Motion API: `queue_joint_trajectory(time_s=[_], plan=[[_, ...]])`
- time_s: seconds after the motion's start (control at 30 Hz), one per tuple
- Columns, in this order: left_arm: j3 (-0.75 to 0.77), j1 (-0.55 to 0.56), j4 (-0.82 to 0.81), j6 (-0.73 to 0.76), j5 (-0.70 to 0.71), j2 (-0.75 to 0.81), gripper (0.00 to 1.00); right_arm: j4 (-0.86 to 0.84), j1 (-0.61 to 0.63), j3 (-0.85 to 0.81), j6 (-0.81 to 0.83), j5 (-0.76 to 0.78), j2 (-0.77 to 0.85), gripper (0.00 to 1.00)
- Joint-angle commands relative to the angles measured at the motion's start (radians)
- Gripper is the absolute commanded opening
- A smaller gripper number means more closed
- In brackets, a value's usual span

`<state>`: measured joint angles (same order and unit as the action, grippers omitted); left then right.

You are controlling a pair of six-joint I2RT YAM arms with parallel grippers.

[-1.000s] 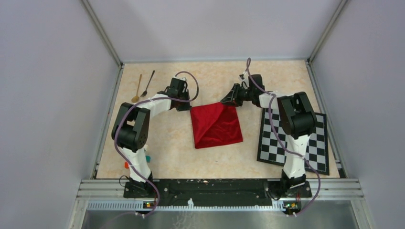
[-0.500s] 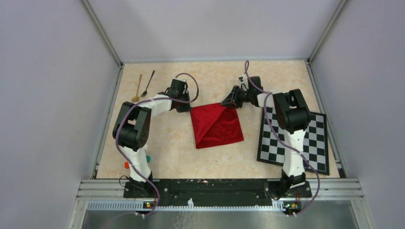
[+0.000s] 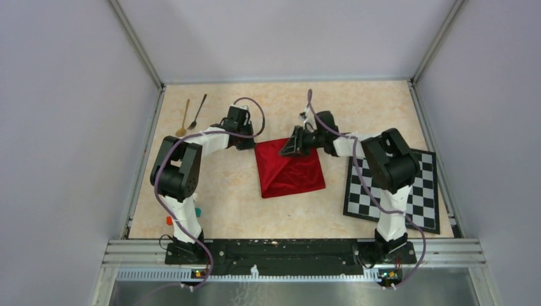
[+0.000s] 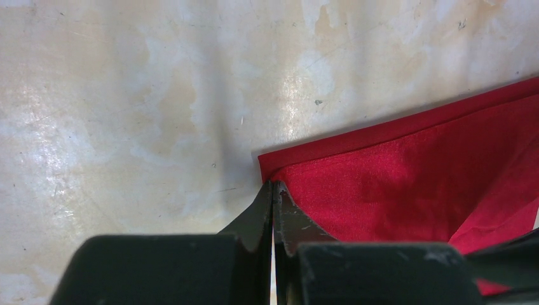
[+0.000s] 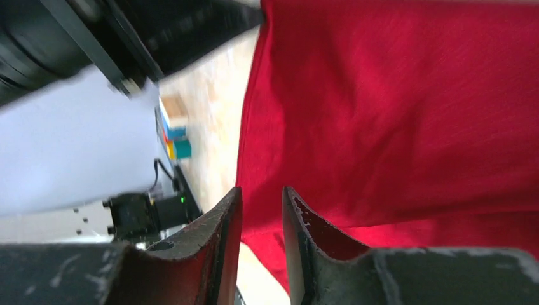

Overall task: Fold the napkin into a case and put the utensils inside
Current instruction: Smooth out the upper triangle-folded napkin at the center of the board.

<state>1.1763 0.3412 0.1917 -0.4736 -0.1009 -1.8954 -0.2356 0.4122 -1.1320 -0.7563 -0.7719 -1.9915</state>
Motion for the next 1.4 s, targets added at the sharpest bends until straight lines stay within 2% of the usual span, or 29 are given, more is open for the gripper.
queue_joint_trajectory(time_s=[0.0, 0.07, 0.23, 0.37, 0.7, 0.83, 1.07, 1.27, 1.37], plan=[[-0.021, -0.006, 0.001, 0.002, 0.009, -0.007, 0.00, -0.136, 0.078, 0.088, -0.044, 0.000, -0.034, 0.29], [-0.022, -0.007, 0.002, 0.004, 0.010, -0.008, 0.00, -0.144, 0.078, 0.109, -0.043, 0.016, -0.043, 0.28], [-0.026, -0.007, 0.000, 0.001, 0.003, -0.007, 0.00, 0.001, 0.094, 0.051, 0.039, 0.045, 0.018, 0.28], [-0.029, -0.007, -0.003, 0.000, 0.006, -0.003, 0.00, 0.055, 0.164, 0.007, 0.040, 0.056, 0.083, 0.28], [-0.036, -0.007, -0.009, 0.000, 0.003, -0.007, 0.00, -0.233, 0.287, 0.178, -0.137, 0.048, 0.019, 0.28], [-0.040, -0.007, -0.012, 0.000, 0.002, -0.008, 0.00, -0.244, 0.293, 0.205, -0.134, 0.053, 0.002, 0.27], [-0.042, -0.008, -0.013, 0.001, 0.004, -0.008, 0.00, -0.087, 0.315, 0.150, -0.053, 0.084, 0.110, 0.28], [-0.048, -0.009, -0.018, 0.002, 0.005, -0.008, 0.00, -0.106, 0.365, 0.157, -0.071, 0.101, 0.108, 0.29], [-0.048, -0.011, -0.017, 0.001, 0.003, -0.011, 0.00, -0.178, 0.373, 0.199, -0.103, 0.093, 0.062, 0.28]])
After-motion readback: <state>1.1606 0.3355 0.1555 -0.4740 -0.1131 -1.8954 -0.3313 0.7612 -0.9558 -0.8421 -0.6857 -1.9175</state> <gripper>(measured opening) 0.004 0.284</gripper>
